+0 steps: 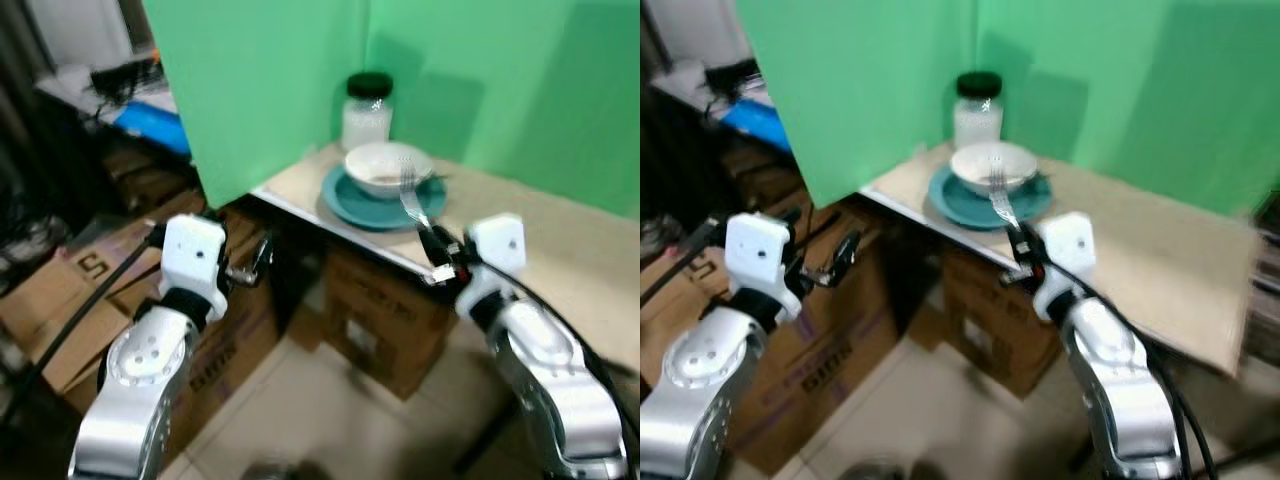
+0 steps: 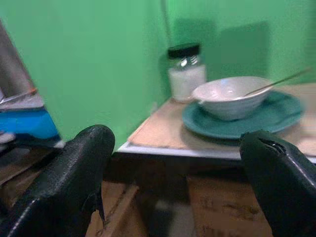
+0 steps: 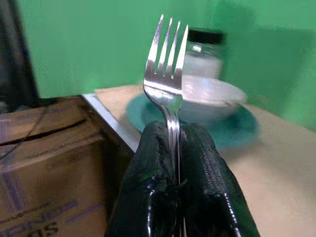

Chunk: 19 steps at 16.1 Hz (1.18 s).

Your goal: Setting the table

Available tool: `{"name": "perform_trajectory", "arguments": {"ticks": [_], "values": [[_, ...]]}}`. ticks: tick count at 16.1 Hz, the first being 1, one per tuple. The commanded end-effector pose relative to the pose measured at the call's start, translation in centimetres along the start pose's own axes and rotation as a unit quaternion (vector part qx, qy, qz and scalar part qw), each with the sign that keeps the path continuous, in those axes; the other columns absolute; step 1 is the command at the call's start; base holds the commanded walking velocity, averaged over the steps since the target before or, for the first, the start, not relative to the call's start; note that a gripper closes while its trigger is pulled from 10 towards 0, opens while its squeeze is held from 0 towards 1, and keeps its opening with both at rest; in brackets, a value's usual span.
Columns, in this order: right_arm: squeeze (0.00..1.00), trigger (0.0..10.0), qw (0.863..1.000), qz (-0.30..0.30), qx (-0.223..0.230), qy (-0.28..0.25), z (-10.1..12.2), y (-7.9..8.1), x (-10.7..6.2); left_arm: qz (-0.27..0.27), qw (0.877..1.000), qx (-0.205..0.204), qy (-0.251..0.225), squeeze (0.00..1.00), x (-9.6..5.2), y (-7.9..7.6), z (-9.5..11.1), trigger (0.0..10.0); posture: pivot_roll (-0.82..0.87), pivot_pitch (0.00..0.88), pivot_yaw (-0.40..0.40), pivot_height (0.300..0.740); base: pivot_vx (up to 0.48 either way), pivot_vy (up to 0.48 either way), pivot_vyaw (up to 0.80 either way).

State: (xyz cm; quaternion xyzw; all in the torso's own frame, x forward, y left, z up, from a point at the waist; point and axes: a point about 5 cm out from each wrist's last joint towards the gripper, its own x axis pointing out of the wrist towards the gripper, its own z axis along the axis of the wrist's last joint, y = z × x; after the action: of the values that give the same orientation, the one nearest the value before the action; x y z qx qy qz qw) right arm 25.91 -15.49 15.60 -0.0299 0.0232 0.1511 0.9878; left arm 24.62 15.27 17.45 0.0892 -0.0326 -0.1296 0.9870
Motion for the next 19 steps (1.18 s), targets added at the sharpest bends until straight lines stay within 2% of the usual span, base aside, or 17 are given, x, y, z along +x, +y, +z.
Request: {"name": "perform_trajectory", "arguments": {"ticks": [1, 4, 5, 7, 8, 9, 12, 16, 19], "values": [[0.00, 10.0, 1.000, -0.024, 0.012, -0.009, 0.4, -0.5, -0.1, 0.000, 1.000, -0.002, -0.003, 0.03, 0.1, 0.1, 0.1, 10.0, 0.01, 0.014, 0.011, 0.740, 0.000, 0.000, -0.80], [0.00, 10.0, 0.997, -0.067, 0.033, -0.006, -0.6, -0.8, -0.9, 0.003, 1.000, -0.010, 0.005, 0.03, -0.4, -0.3, -0.7, 10.0, 0.02, 0.008, 0.018, 0.740, 0.000, 0.000, -0.80], [0.00, 10.0, 0.998, -0.064, 0.024, -0.005, -0.8, -0.5, -1.1, 0.001, 1.000, -0.015, 0.005, 0.03, -0.3, -0.4, -0.9, 10.0, 0.01, 0.004, 0.025, 0.740, 0.000, 0.000, -0.80], [0.00, 10.0, 0.997, -0.081, 0.011, -0.012, -0.6, -1.2, -1.1, 0.026, 1.000, -0.014, 0.006, 0.02, -0.2, 0.1, -1.0, 10.0, 0.01, 0.000, 0.027, 0.740, 0.000, 0.000, -0.80], [0.00, 10.0, 0.996, -0.089, 0.011, -0.014, -0.5, -1.5, -1.1, 0.010, 1.000, 0.002, 0.000, 0.00, -0.2, -0.2, -0.7, 10.0, 0.01, 0.000, 0.026, 0.740, 0.000, 0.000, -0.80], [0.00, 10.0, 0.996, -0.088, 0.010, -0.016, -0.4, -1.4, -1.1, 0.006, 1.000, 0.017, -0.011, 0.00, -0.2, -0.4, -0.5, 10.0, 0.01, 0.000, 0.027, 0.740, 0.000, 0.000, -0.80], [0.00, 10.0, 0.997, -0.070, -0.001, -0.019, -0.4, -0.9, -0.8, 0.038, 0.999, -0.010, 0.021, 0.00, -0.1, 0.5, -1.8, 10.0, 0.02, 0.000, 0.012, 0.740, 0.000, 0.000, -0.80], [0.00, 10.0, 0.997, -0.070, 0.006, -0.017, -0.5, -1.1, -0.3, 0.054, 0.998, -0.017, 0.015, 0.00, -0.3, 1.8, -1.6, 10.0, 0.03, 0.000, -0.005, 0.740, 0.000, 0.000, -0.80], [0.00, 10.0, 0.998, -0.055, -0.010, -0.013, -0.7, -0.9, -0.5, 0.045, 0.999, -0.013, 0.004, 0.00, 0.2, 1.5, -1.2, 10.0, 0.01, 0.000, 0.011, 0.740, 0.000, 0.000, -0.80]]}}
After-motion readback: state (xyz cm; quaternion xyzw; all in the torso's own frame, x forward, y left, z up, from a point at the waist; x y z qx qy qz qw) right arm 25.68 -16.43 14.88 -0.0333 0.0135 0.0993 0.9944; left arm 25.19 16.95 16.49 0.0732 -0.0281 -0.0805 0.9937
